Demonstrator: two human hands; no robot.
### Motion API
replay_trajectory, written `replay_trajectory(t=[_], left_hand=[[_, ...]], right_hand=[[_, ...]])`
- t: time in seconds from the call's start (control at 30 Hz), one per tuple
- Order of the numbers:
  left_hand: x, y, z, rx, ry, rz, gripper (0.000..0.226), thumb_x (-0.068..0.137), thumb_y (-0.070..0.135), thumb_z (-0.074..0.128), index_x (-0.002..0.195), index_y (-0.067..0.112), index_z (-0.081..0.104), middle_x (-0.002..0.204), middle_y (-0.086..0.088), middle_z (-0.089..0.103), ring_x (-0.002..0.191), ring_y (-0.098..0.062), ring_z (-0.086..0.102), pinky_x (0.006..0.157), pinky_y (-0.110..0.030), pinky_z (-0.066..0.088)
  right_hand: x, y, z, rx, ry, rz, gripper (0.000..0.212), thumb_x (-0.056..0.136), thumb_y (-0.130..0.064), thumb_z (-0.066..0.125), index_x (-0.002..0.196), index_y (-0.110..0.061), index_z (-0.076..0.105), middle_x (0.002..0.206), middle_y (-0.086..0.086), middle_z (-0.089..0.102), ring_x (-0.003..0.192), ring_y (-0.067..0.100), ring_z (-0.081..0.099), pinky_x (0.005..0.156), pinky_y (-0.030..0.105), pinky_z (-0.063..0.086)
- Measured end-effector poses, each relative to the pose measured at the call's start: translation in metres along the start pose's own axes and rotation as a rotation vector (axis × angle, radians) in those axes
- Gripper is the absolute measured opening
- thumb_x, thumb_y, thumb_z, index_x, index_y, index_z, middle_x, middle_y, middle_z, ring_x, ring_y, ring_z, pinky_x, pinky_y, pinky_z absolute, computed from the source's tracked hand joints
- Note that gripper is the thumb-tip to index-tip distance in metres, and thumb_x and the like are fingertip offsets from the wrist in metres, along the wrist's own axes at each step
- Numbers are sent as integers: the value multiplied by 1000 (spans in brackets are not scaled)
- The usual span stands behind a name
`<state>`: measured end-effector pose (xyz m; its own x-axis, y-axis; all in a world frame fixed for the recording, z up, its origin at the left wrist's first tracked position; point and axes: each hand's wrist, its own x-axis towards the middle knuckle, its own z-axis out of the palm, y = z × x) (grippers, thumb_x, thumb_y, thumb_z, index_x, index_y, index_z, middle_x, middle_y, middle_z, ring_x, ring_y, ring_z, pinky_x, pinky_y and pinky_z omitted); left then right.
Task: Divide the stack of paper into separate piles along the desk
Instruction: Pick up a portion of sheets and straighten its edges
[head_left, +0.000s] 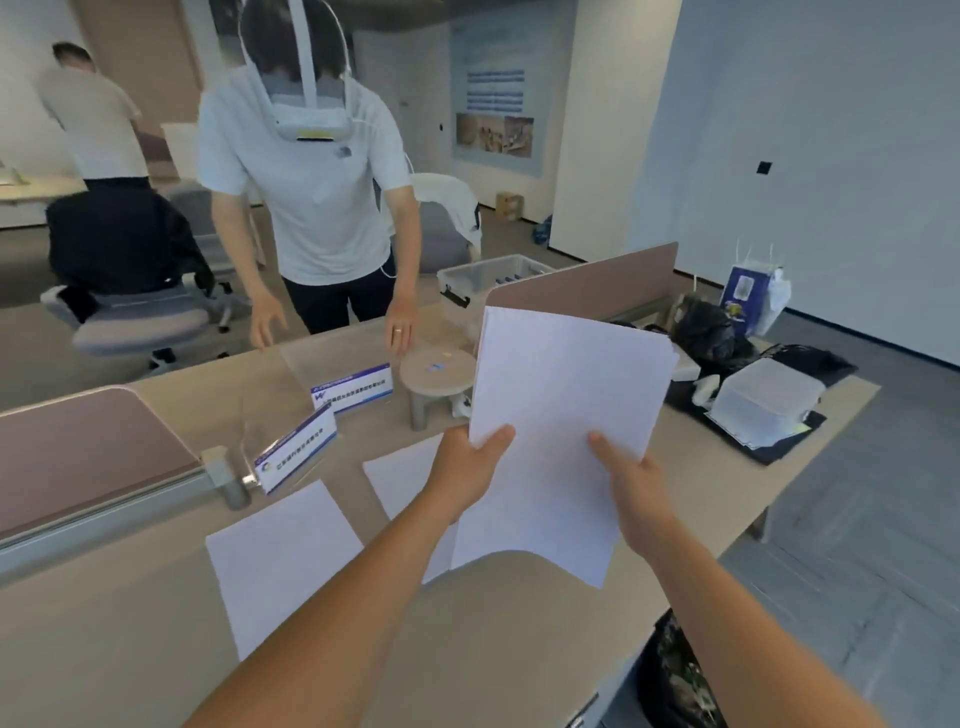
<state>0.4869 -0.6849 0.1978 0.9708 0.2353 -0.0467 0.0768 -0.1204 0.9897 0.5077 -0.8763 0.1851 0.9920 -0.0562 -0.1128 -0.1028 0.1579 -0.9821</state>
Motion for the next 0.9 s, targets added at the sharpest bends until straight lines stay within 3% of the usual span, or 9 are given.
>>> replay_trajectory(t=[0.1, 0.17, 0.23, 0.37, 0.53, 0.6, 0.77, 0.9], left_hand=[[13, 11, 62, -10, 13, 9, 9, 93, 28, 64, 100, 30, 67, 94, 21, 67, 92, -2, 65, 80, -19, 48], [23, 21, 94, -41, 27, 15, 15, 93, 25, 64, 86, 38, 64, 85, 30, 63, 79, 13, 60, 67, -8, 46], [32, 28, 117, -70, 54, 5, 17, 92, 25, 65, 82, 39, 64, 81, 30, 64, 73, 17, 60, 61, -3, 46], [56, 42, 138, -114, 88, 8, 11, 88, 25, 70, 84, 35, 67, 82, 23, 68, 68, 16, 63, 56, -4, 46], [106, 51, 133, -105, 120, 25, 9, 84, 24, 75, 91, 26, 70, 86, 14, 70, 79, -3, 68, 64, -17, 52], [129, 50, 131, -121, 110, 40, 16, 84, 24, 75, 99, 21, 70, 87, 14, 70, 81, -4, 67, 62, -15, 52], [170, 45, 134, -216, 66, 38, 9, 82, 19, 77, 89, 23, 72, 76, 16, 73, 70, 1, 70, 56, -11, 51], [198, 34, 134, -227, 74, 30, 14, 80, 11, 78, 89, 19, 72, 70, 18, 74, 67, 7, 69, 57, -8, 50]], right_hand=[[36, -13, -54, -5, -18, -16, 2, 91, -24, 70, 89, -25, 70, 91, -8, 73, 73, 5, 70, 60, 24, 52], [61, -22, -83, -4, -37, -31, 5, 91, -22, 70, 96, -22, 70, 93, -8, 73, 70, 0, 71, 55, 17, 52], [83, -29, -101, 23, -65, -35, 14, 90, -22, 72, 103, -18, 72, 94, -8, 75, 74, 0, 73, 56, 15, 54], [123, -43, -109, 99, -125, -19, 15, 89, -22, 72, 104, -20, 74, 101, -5, 78, 95, 14, 74, 73, 29, 55], [161, -55, -103, 73, -152, -70, 13, 86, -18, 75, 99, -18, 75, 101, -3, 78, 93, 16, 74, 78, 35, 55], [173, -61, -100, 37, -148, -116, 15, 83, -13, 77, 96, -18, 75, 99, -3, 79, 91, 16, 75, 78, 36, 55], [207, -72, -87, 50, -126, -192, 24, 83, 1, 73, 90, -21, 65, 85, -9, 73, 74, -5, 71, 74, 27, 54], [245, -64, -80, 10, -198, -168, 34, 66, -17, 83, 99, -20, 75, 108, 2, 76, 100, 19, 73, 83, 37, 56]])
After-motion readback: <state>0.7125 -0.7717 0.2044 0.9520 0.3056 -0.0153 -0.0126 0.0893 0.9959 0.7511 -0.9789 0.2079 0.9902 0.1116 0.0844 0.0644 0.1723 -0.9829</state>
